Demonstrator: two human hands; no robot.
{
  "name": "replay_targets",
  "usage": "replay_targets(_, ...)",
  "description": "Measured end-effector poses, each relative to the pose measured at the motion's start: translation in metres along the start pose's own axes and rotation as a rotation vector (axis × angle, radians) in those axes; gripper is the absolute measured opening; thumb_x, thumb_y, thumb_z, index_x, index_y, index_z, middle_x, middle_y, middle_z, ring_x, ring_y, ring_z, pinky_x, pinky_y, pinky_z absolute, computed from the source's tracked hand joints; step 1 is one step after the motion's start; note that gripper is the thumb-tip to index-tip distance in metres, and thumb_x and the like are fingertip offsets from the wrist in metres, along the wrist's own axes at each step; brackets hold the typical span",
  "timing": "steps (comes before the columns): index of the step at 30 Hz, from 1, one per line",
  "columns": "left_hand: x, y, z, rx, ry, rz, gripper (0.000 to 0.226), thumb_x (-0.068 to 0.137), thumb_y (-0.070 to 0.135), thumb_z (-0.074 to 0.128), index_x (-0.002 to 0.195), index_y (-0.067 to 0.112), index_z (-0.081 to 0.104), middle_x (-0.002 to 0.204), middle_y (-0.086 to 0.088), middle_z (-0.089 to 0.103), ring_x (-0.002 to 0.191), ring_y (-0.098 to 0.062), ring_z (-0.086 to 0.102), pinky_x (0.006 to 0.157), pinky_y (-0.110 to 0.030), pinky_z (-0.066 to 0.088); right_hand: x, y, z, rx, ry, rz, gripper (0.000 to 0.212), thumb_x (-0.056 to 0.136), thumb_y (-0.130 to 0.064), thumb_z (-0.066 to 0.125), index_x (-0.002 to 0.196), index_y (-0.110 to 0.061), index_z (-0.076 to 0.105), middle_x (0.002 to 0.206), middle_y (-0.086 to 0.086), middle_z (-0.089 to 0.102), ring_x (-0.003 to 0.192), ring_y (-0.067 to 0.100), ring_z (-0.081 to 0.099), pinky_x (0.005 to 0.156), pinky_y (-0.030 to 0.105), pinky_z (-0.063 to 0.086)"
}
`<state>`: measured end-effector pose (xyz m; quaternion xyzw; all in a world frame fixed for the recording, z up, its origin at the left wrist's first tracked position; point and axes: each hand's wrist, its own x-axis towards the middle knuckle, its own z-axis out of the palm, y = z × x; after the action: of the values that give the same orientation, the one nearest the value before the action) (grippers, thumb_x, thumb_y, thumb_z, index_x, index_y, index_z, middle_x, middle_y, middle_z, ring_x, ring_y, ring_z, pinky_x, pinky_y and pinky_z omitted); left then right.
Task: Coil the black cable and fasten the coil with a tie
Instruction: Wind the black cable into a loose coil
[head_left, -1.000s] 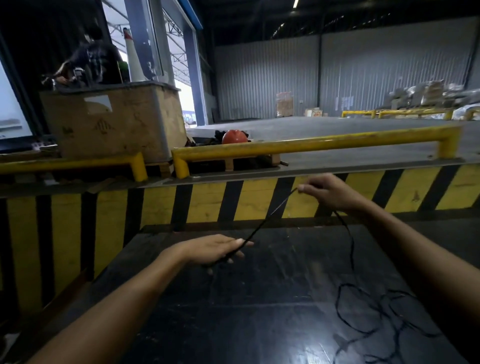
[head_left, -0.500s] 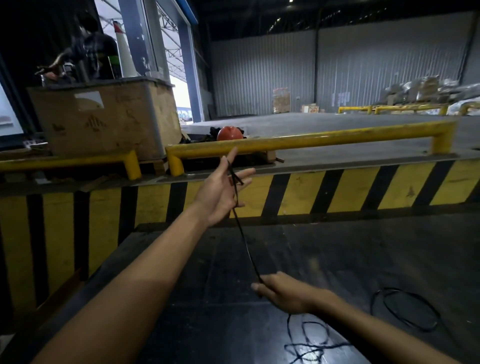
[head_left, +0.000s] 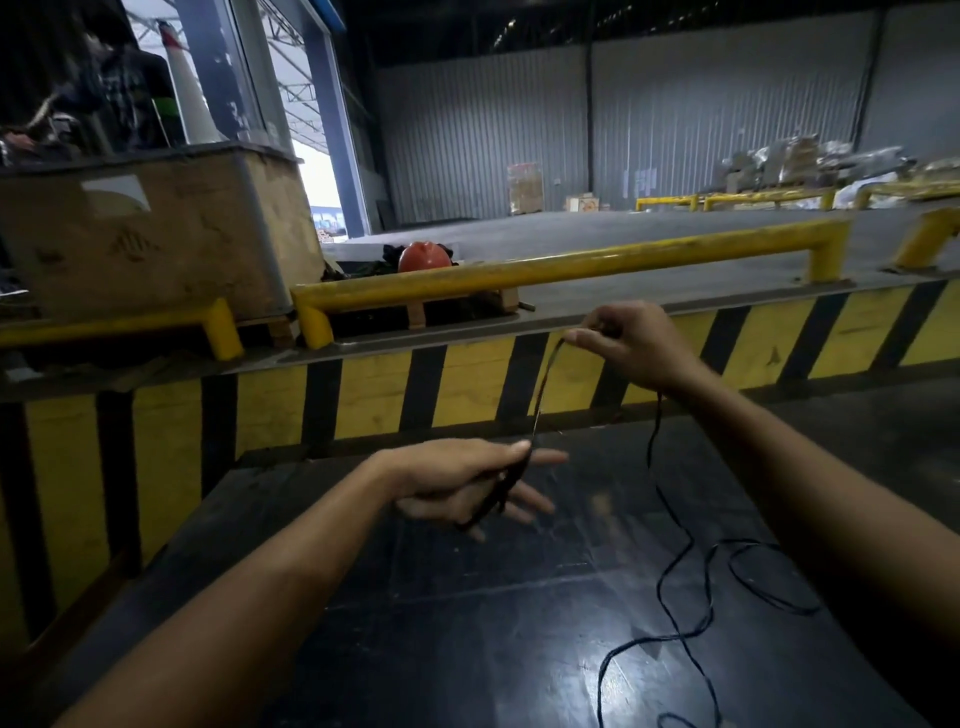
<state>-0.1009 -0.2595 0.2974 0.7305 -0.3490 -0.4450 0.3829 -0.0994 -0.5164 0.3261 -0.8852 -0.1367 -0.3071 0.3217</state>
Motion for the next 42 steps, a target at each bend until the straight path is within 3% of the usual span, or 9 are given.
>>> replay_targets(3,0.002,0.024,0.003,-0.350,-0.047,0.326,0.042,0.090,0.054,0.035,0.129,0.049,0.049,0.132,-0.005,0.060,0.124,-0.025,0.052,0.094,-0.056,0.045,-0.024,-0.002,0.036,0.124,-0.058,0.149,0.023,0.095,-0.035,0.047,0.076,-0.028,0.059,0.074,-0.002,0.062,0.064,0.010,0.059,0.055,0.030,0.047)
replay_targets(7,0.006,0.052,-0.012,-0.544,0.260,0.593,0.040,0.095,0.052,0.024,0.125,0.051,0.051,0.137,-0.003,0.052,0.127,-0.026,0.046,0.099,-0.068,0.029,-0.084,-0.015,0.105,0.181,-0.480,0.163,0.029,0.098,-0.039,0.037,0.078,-0.033,0.056,0.075,-0.009,0.059,0.066,0.001,0.056,0.066,0.029,0.046)
replay_targets(14,-0.005,0.012,-0.045,0.204,0.822,0.246,0.042,0.098,0.047,0.022,0.138,0.045,0.033,0.152,-0.006,0.034,0.138,-0.026,0.030,0.105,-0.045,0.025,-0.092,-0.016,0.077,0.043,-0.751,0.077,0.018,0.096,-0.037,0.044,0.088,-0.026,0.057,0.080,-0.002,0.057,0.072,0.014,0.057,0.067,0.030,0.048)
replay_targets(19,-0.011,-0.005,-0.023,0.504,0.340,-0.194,0.041,0.097,0.051,0.024,0.128,0.042,0.049,0.133,-0.004,0.056,0.109,-0.014,0.058,0.081,-0.029,0.044,-0.029,-0.007,-0.008,0.078,-0.383,-0.017,0.023,0.085,-0.038,0.056,0.086,-0.017,0.066,0.081,0.008,0.065,0.072,0.016,0.062,0.063,0.034,0.052)
replay_targets(25,-0.004,0.032,0.013,-0.357,-0.055,0.194,0.043,0.091,0.052,0.031,0.132,0.047,0.043,0.136,-0.005,0.055,0.122,-0.029,0.053,0.089,-0.056,0.050,-0.014,-0.001,0.012,0.059,-0.046,0.026,0.021,0.089,-0.041,0.053,0.083,-0.023,0.063,0.071,-0.005,0.060,0.060,0.003,0.057,0.051,0.021,0.044)
replay_targets(28,0.002,0.058,0.012,-0.620,-0.032,0.517,0.048,0.093,0.050,0.027,0.139,0.041,0.035,0.141,-0.008,0.048,0.116,-0.031,0.056,0.086,-0.061,0.050,-0.038,-0.001,0.044,0.232,-0.129,0.155,0.037,0.096,-0.041,0.038,0.090,-0.022,0.068,0.075,-0.009,0.065,0.064,-0.005,0.061,0.055,0.018,0.047)
replay_targets(33,0.013,0.080,-0.015,-0.685,0.467,0.720,0.040,0.096,0.050,0.024,0.132,0.045,0.041,0.153,-0.007,0.025,0.134,-0.032,0.035,0.094,-0.070,0.032,-0.101,-0.014,0.103,0.188,-0.439,0.182,0.042,0.097,-0.046,0.034,0.066,-0.030,0.057,0.061,-0.010,0.055,0.054,-0.002,0.053,0.054,0.019,0.039)
replay_targets(38,0.010,0.041,-0.036,-0.014,0.975,0.467,0.042,0.099,0.045,0.024,0.137,0.039,0.040,0.155,0.001,0.026,0.142,-0.019,0.020,0.111,-0.052,0.019,-0.100,-0.006,0.059,0.012,-0.572,0.073,0.027,0.096,-0.037,0.043,0.072,-0.029,0.051,0.066,-0.008,0.052,0.057,0.005,0.049,0.057,0.024,0.041)
replay_targets(42,0.004,0.009,-0.032,0.524,0.756,-0.005,0.045,0.098,0.046,0.025,0.117,0.020,0.057,0.113,0.000,0.058,0.101,-0.009,0.055,0.086,-0.031,0.041,-0.066,0.000,-0.007,-0.033,-0.498,0.058,0.017,0.091,-0.032,0.054,0.077,-0.024,0.059,0.071,-0.004,0.057,0.060,0.003,0.053,0.056,0.021,0.042)
